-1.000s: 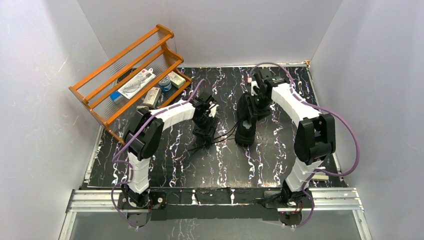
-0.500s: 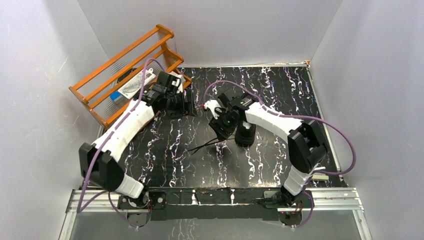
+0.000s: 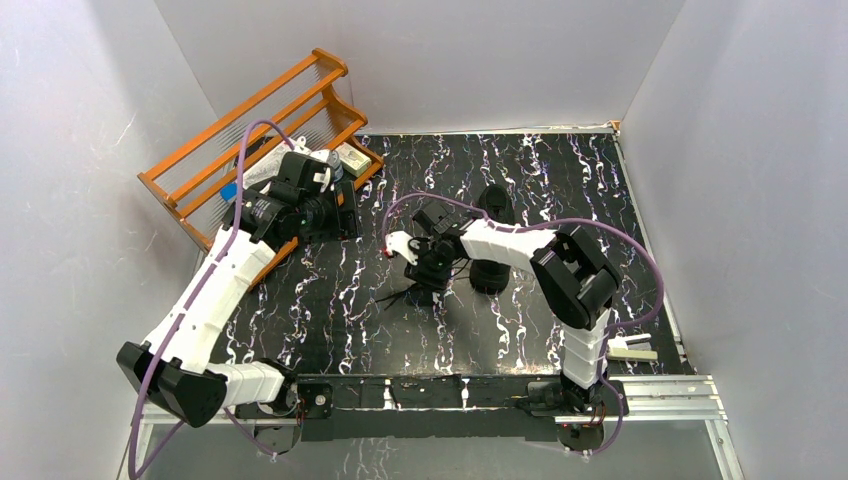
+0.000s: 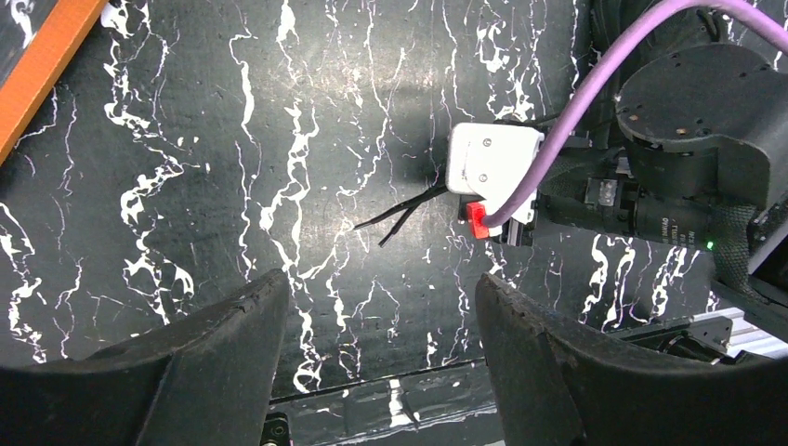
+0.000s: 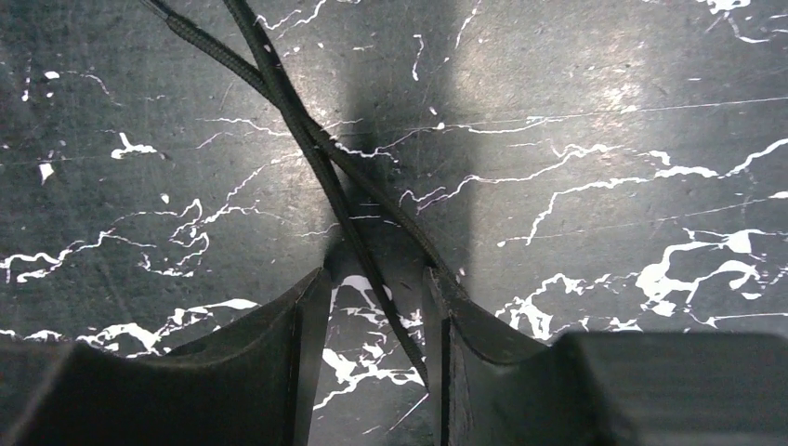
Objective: Tie the shoes
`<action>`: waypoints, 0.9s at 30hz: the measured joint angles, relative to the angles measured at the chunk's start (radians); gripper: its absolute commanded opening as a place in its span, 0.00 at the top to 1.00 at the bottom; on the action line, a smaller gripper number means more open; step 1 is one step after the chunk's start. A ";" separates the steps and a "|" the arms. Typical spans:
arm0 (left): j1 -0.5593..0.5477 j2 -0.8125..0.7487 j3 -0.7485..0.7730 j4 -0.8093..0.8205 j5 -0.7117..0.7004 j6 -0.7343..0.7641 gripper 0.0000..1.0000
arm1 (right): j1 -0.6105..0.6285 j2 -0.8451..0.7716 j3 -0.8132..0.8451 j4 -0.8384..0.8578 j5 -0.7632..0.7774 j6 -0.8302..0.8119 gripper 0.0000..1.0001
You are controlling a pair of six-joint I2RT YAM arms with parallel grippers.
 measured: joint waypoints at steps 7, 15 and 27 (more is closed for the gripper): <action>0.000 -0.003 0.000 -0.006 -0.019 0.011 0.29 | 0.007 0.000 -0.018 0.051 0.045 -0.004 0.89; 0.000 -0.008 0.000 -0.001 -0.042 0.016 0.29 | 0.021 -0.085 -0.109 0.088 0.096 0.007 1.00; 0.001 0.026 -0.003 0.135 0.076 0.014 0.17 | -0.012 -0.624 -0.087 0.093 0.323 0.418 1.00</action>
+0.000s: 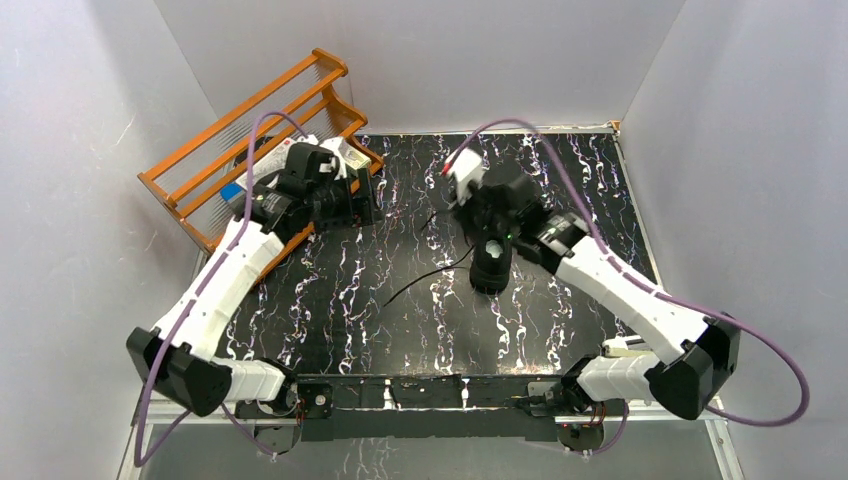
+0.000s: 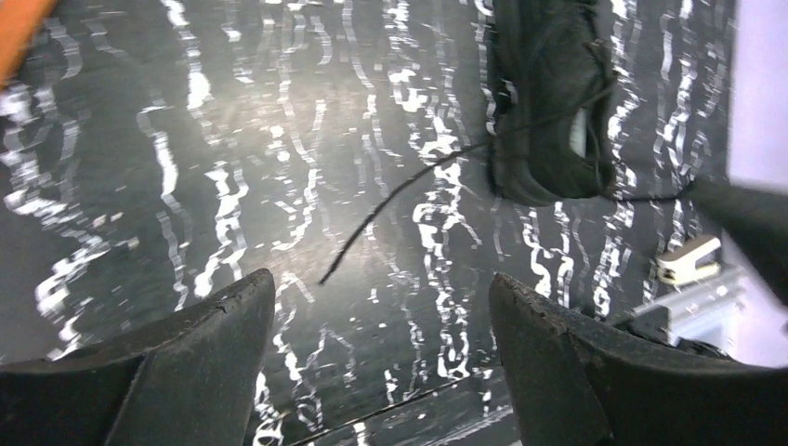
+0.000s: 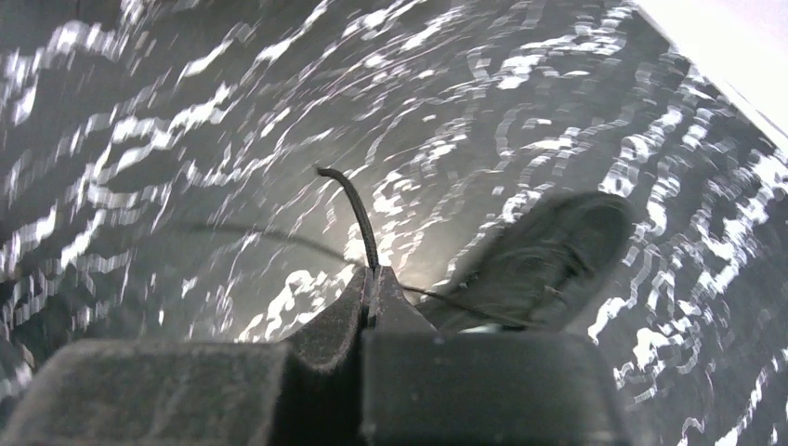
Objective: Tie the shoes
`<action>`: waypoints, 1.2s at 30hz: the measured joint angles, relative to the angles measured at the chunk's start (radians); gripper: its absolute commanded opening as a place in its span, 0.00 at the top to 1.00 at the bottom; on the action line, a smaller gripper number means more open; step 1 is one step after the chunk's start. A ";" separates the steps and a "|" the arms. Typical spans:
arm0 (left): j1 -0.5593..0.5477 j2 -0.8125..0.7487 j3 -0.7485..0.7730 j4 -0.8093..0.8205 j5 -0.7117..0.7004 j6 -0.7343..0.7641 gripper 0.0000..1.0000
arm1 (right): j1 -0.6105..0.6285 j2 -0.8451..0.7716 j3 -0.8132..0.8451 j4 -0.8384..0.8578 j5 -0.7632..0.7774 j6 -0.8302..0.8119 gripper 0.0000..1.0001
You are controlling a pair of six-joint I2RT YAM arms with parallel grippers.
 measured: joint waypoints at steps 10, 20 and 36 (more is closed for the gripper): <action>-0.011 0.283 -0.128 0.478 0.389 -0.056 0.37 | -0.406 0.150 0.281 -0.081 0.034 0.385 1.00; -0.171 0.591 -0.187 0.967 0.582 -0.051 0.57 | -0.562 0.226 0.384 -0.186 -0.106 0.550 1.00; -0.195 0.831 -0.170 1.414 0.710 -0.180 0.72 | -0.567 0.181 0.380 -0.188 -0.262 0.576 1.00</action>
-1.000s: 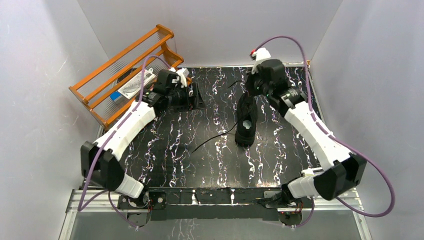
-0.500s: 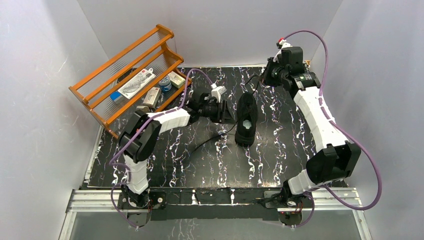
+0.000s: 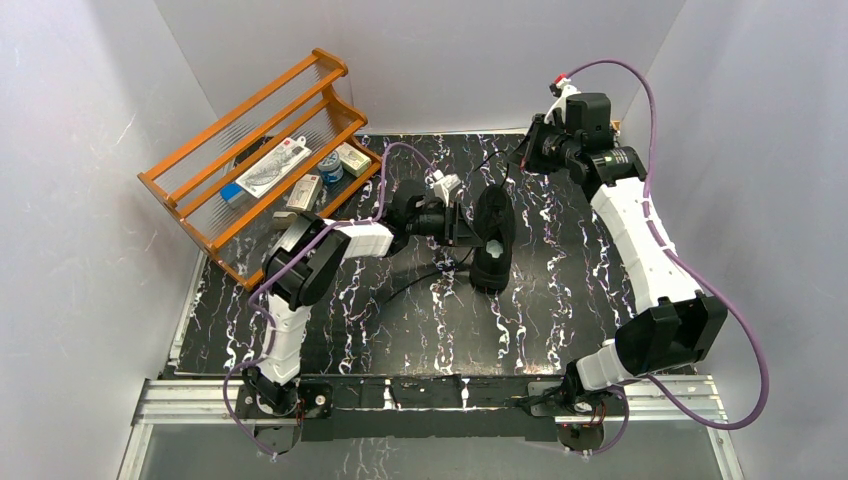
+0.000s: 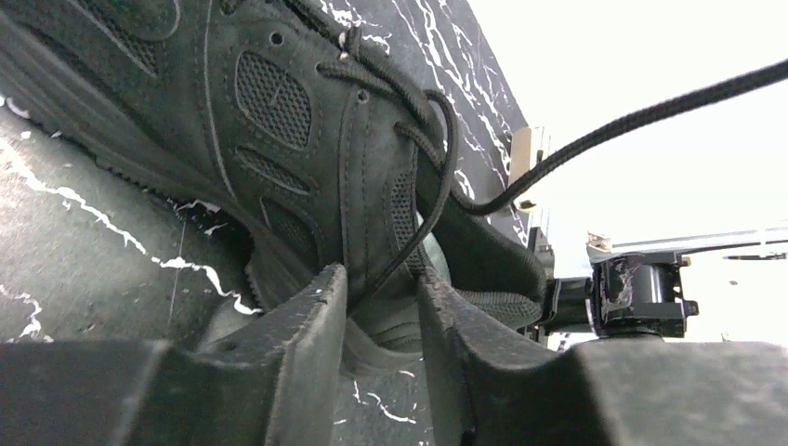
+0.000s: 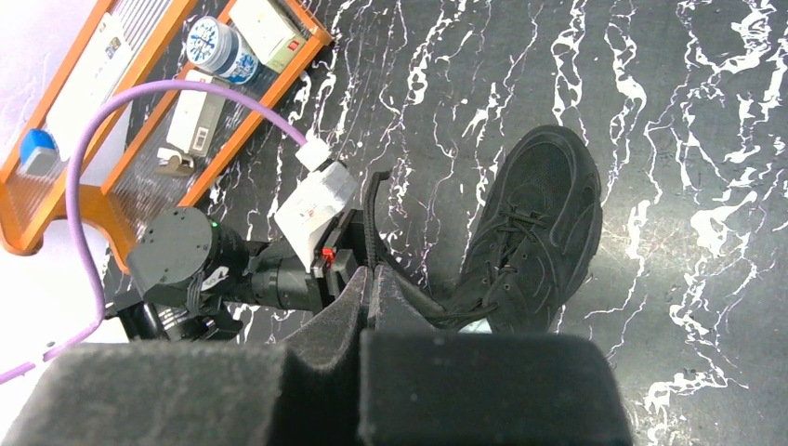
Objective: Tie the shoes
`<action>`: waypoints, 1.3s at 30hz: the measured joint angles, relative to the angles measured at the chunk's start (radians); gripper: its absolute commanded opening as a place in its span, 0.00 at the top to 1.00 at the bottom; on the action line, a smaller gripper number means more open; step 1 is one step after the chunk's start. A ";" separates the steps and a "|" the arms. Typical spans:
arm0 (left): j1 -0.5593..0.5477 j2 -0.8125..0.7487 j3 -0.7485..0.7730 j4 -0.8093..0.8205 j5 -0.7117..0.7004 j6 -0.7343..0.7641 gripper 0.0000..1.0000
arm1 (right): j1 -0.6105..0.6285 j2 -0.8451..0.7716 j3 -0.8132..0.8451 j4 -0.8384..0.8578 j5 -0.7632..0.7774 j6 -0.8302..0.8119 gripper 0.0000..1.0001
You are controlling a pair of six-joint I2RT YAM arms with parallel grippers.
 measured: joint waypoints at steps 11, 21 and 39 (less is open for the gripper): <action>-0.005 0.008 0.108 -0.151 -0.042 0.111 1.00 | 0.000 0.000 0.008 -0.012 -0.041 0.026 1.00; -0.005 -0.017 0.204 -0.287 -0.096 0.256 1.00 | -0.031 0.027 0.061 -0.073 -0.027 0.121 1.00; 0.005 -0.017 0.216 -0.163 0.000 0.249 1.00 | -0.083 0.126 0.145 -0.187 0.116 0.195 1.00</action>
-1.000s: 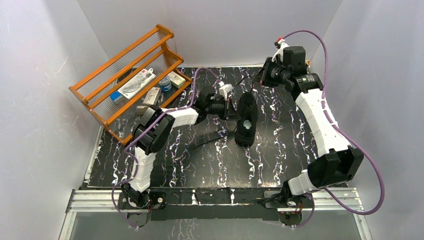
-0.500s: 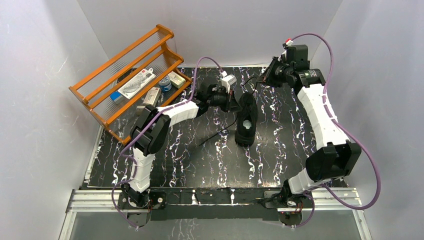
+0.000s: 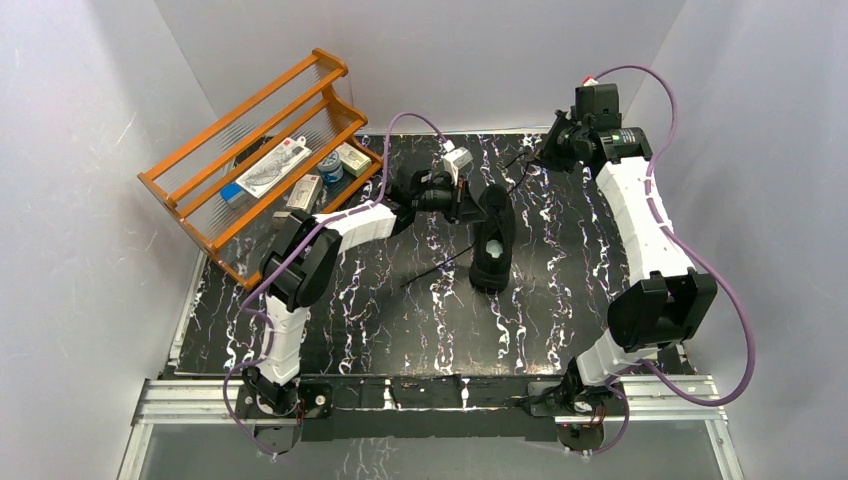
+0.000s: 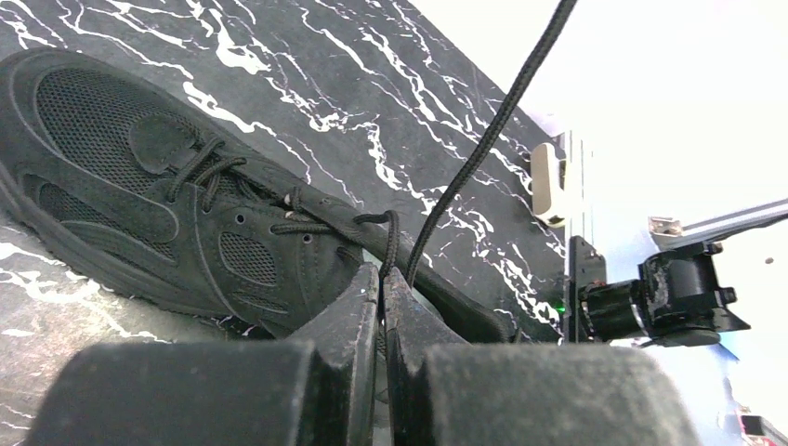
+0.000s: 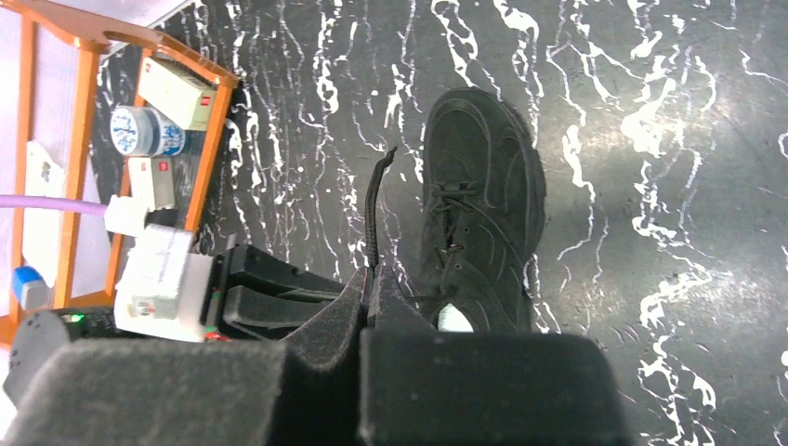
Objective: Tie the shoes
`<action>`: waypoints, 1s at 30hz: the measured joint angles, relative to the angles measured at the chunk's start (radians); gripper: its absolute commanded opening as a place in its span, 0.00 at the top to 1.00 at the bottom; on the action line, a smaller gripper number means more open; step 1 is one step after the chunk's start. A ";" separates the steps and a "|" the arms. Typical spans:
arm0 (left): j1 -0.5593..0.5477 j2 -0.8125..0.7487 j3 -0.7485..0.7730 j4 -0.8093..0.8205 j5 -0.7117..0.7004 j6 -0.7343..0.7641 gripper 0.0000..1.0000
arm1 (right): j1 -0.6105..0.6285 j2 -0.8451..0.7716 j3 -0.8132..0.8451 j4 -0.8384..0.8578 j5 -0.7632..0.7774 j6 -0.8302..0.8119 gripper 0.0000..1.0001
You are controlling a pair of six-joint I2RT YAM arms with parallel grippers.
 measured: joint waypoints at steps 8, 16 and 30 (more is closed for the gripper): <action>0.017 0.000 -0.009 0.075 0.054 -0.071 1.00 | -0.008 0.002 -0.004 -0.002 -0.011 -0.014 1.00; 0.020 0.008 -0.008 0.095 0.075 -0.114 0.96 | -0.008 0.002 -0.044 0.044 -0.082 -0.013 1.00; 0.016 0.010 -0.008 0.119 0.079 -0.136 0.76 | -0.008 0.002 -0.047 0.051 -0.117 -0.006 1.00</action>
